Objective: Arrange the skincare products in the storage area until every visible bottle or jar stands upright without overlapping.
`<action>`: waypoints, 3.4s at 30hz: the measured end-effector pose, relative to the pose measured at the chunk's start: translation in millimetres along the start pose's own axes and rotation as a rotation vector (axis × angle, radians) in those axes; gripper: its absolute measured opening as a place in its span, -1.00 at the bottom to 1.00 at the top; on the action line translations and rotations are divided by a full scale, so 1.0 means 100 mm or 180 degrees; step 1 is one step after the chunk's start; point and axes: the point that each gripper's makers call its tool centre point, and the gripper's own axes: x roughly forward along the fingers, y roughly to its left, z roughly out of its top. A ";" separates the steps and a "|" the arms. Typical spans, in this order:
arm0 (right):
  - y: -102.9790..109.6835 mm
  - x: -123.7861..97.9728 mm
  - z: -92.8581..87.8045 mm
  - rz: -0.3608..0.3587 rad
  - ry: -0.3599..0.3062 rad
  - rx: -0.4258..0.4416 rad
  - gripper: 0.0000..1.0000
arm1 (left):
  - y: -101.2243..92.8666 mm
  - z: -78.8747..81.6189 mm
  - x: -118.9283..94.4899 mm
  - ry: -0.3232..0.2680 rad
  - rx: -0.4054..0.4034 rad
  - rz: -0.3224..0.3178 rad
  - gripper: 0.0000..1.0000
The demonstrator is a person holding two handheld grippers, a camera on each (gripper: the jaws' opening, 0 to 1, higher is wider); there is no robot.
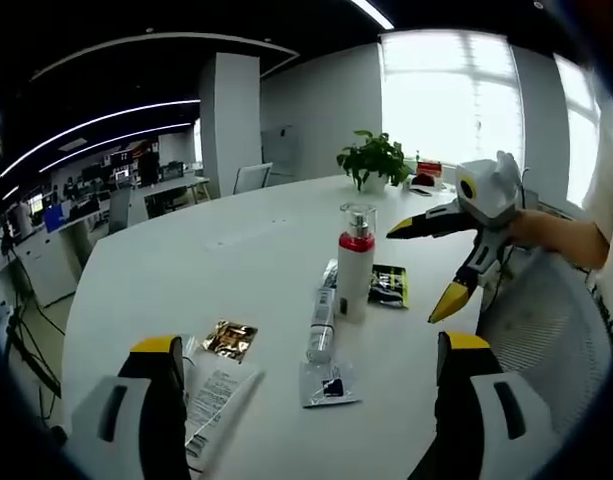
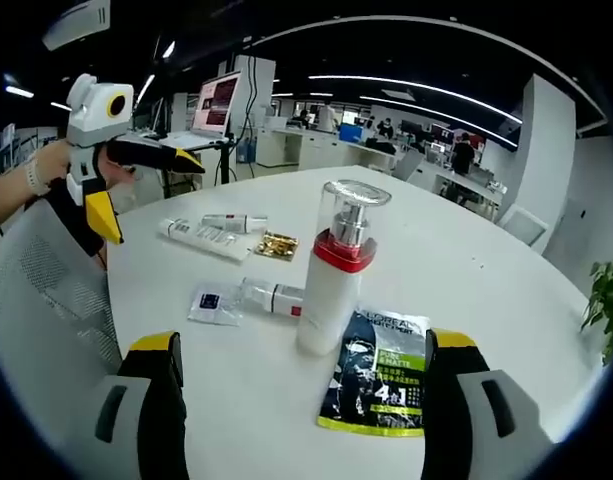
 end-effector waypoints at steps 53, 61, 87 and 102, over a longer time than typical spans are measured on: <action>0.05 0.00 -0.06 0.0054 0.0111 -0.0054 0.99 | 0.85 -1.12 0.40 0.2310 0.0537 -0.0291 -0.16; 0.09 0.01 -0.05 0.0113 0.0090 0.0005 0.99 | 0.91 -1.19 0.40 0.2528 0.0642 -0.0327 -0.20; 0.14 0.03 -0.06 0.0195 0.0117 -0.0105 0.99 | 0.87 -1.24 0.38 0.2259 0.0567 -0.0494 -0.44; 0.22 0.01 -0.06 0.0264 0.0144 -0.0161 0.99 | 0.79 -1.17 0.38 0.1934 0.0723 -0.0287 -0.54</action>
